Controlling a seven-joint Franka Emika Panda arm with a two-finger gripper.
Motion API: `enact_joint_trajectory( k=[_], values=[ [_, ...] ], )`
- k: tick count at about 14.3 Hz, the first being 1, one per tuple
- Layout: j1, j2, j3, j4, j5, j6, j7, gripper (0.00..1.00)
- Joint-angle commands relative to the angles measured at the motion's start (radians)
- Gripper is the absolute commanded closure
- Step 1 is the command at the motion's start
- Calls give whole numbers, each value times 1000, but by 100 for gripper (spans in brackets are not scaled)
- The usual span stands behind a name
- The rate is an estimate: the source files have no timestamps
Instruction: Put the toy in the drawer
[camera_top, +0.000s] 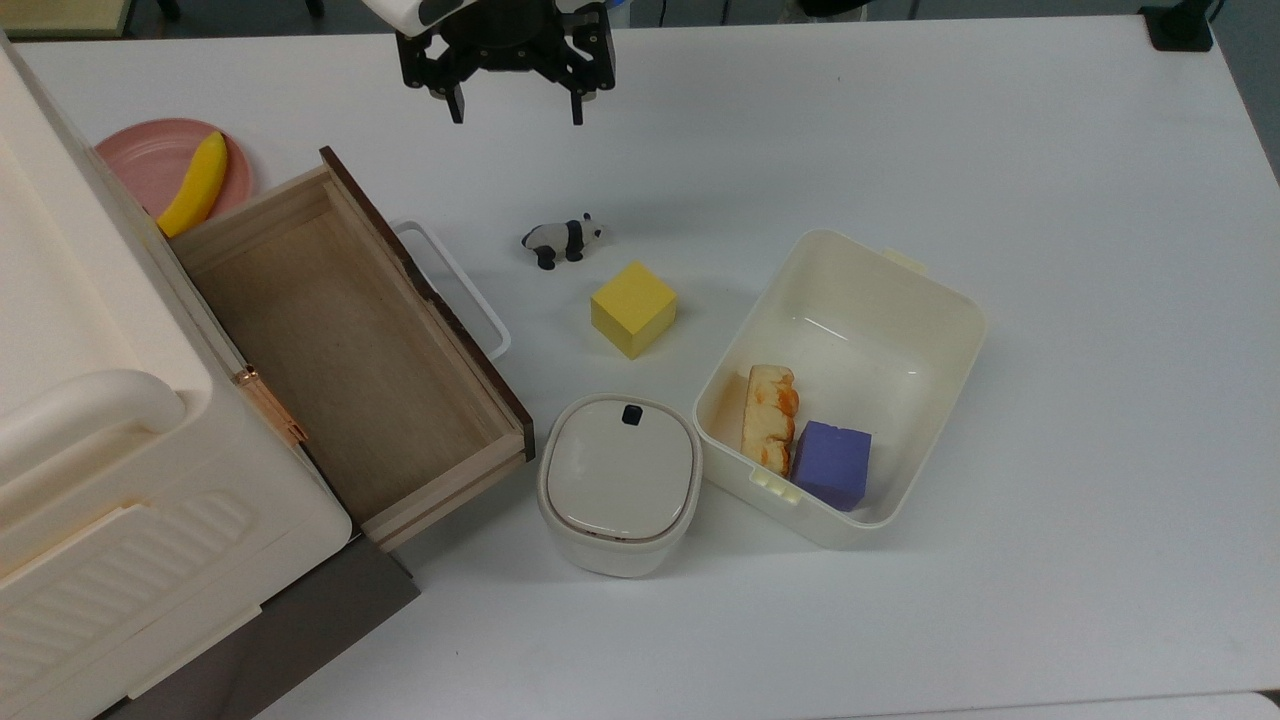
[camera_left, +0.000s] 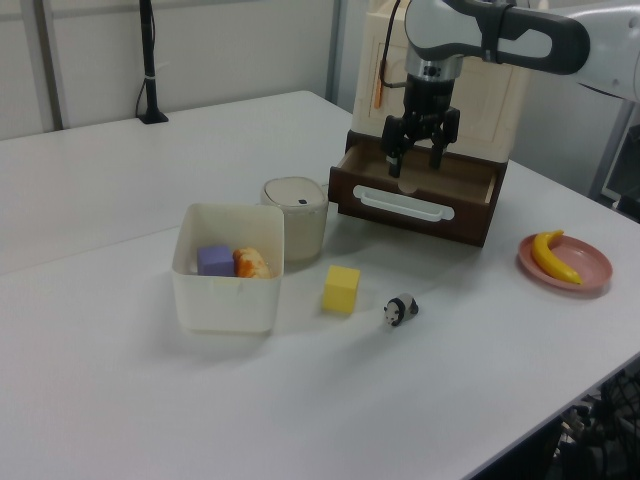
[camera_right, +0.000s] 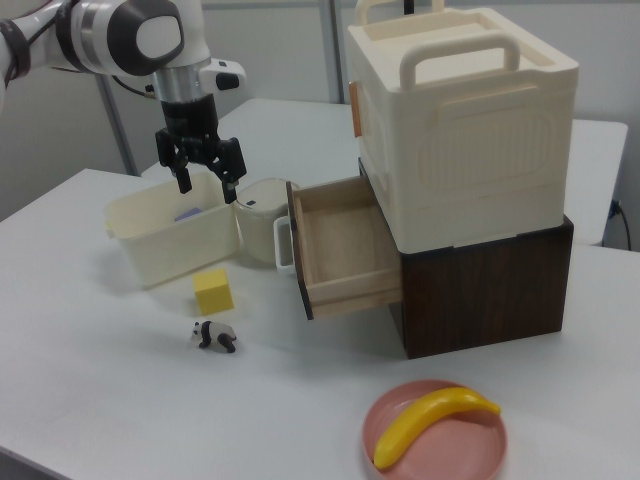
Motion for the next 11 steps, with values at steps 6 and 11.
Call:
enact_joint_trajectory(
  k=[6,11],
  values=[
    [1,-17,-1,-19,17,-21,2,0],
    [2,-17,-1,-19,16,-32,-11,0]
  ],
)
